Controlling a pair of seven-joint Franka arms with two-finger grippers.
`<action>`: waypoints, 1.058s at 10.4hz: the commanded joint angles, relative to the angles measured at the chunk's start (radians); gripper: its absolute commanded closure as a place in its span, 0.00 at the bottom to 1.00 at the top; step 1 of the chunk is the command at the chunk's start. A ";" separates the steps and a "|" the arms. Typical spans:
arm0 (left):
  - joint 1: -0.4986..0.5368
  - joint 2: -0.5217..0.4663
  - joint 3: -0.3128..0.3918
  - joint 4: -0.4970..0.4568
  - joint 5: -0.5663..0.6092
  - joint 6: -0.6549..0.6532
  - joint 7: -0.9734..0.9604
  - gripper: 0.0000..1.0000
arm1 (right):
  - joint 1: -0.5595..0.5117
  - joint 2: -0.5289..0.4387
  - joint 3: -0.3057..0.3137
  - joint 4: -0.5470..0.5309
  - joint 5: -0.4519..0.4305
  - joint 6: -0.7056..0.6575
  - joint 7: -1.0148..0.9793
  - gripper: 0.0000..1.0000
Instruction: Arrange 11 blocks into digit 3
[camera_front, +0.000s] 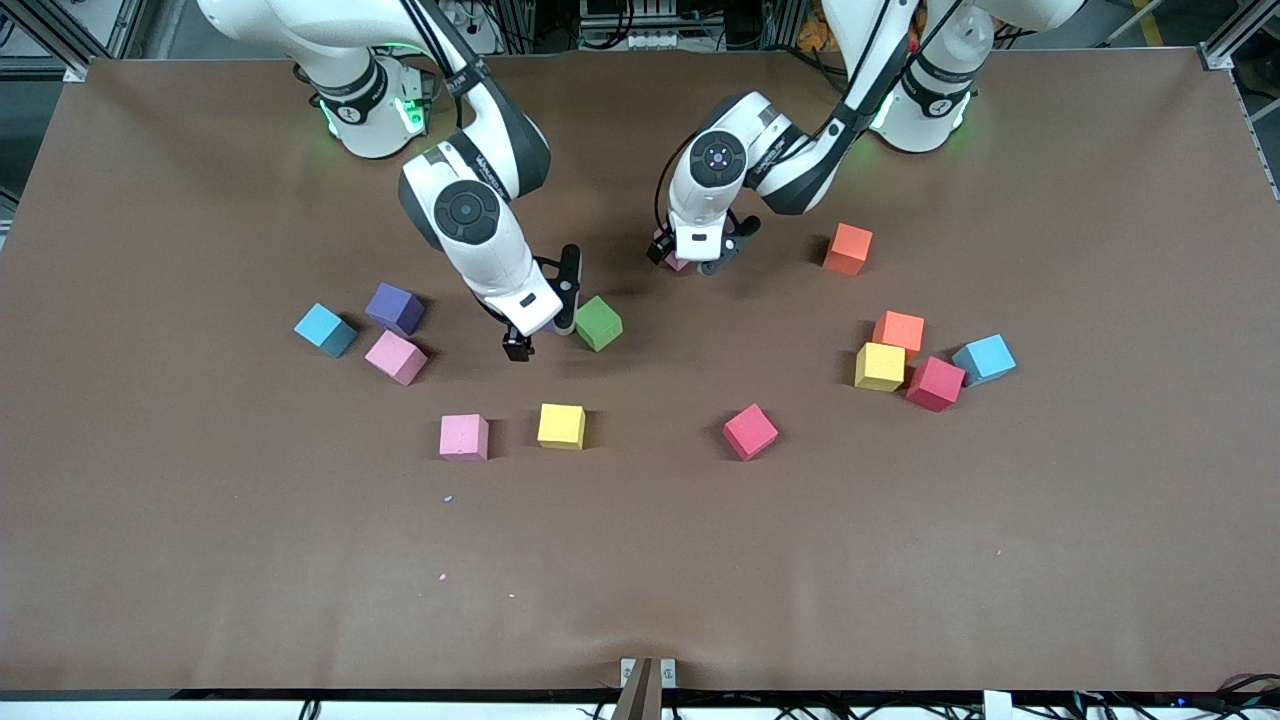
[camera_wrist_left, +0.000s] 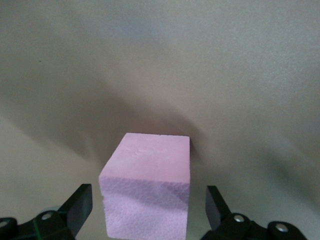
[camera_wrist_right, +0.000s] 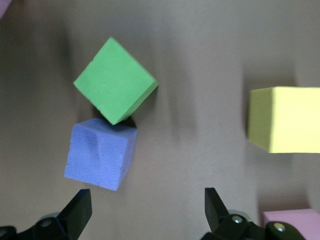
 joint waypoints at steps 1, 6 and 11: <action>-0.015 -0.002 0.009 -0.005 -0.024 0.024 0.010 0.49 | 0.007 -0.032 0.003 -0.106 0.061 0.078 0.059 0.00; -0.024 -0.008 0.034 0.007 -0.024 0.010 0.294 0.96 | 0.061 -0.016 0.011 -0.166 0.168 0.183 0.122 0.00; -0.034 -0.008 0.035 0.064 -0.024 -0.093 0.581 0.97 | 0.079 0.017 0.011 -0.170 0.168 0.190 0.179 0.00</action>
